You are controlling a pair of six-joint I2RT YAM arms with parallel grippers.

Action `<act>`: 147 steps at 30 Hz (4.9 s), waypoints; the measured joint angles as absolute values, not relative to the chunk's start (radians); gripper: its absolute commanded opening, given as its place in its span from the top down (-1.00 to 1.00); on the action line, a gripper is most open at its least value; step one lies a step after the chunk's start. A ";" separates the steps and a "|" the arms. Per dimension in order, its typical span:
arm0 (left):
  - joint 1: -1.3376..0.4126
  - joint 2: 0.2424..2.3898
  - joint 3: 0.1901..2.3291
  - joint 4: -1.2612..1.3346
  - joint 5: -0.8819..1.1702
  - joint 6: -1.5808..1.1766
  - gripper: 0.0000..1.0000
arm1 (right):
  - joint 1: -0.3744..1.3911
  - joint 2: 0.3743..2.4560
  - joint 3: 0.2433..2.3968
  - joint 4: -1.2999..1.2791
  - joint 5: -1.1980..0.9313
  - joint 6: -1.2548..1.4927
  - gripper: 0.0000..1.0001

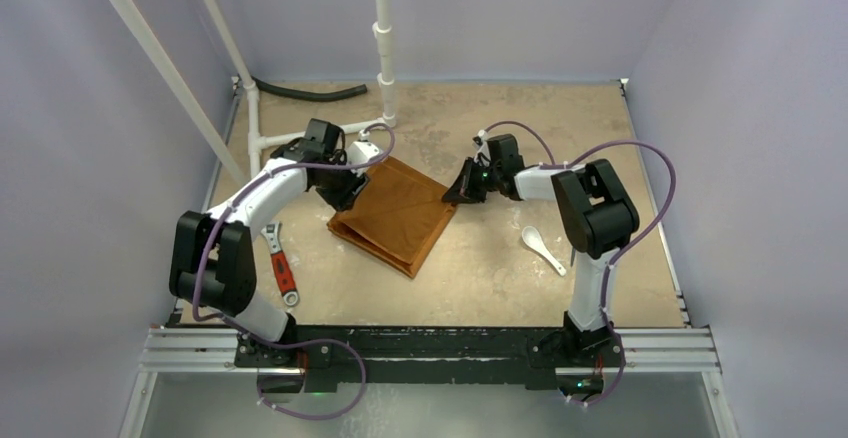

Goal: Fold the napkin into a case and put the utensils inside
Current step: Smooth out the top corner of the smaller-rectangle-folded napkin at the center of the board.

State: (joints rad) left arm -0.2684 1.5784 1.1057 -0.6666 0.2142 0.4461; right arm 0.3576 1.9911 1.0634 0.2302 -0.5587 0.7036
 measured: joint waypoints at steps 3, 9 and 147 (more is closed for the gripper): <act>-0.268 1.559 1.110 -0.666 0.212 0.449 0.07 | 0.354 1.994 1.063 0.238 -0.570 0.698 1.00; -0.263 1.619 1.075 -0.622 0.170 0.464 0.18 | 0.353 1.995 1.068 0.235 -0.573 0.675 1.00; -0.348 1.328 0.688 -0.464 0.146 1.076 0.10 | 0.797 1.570 0.760 0.090 -0.195 0.841 0.54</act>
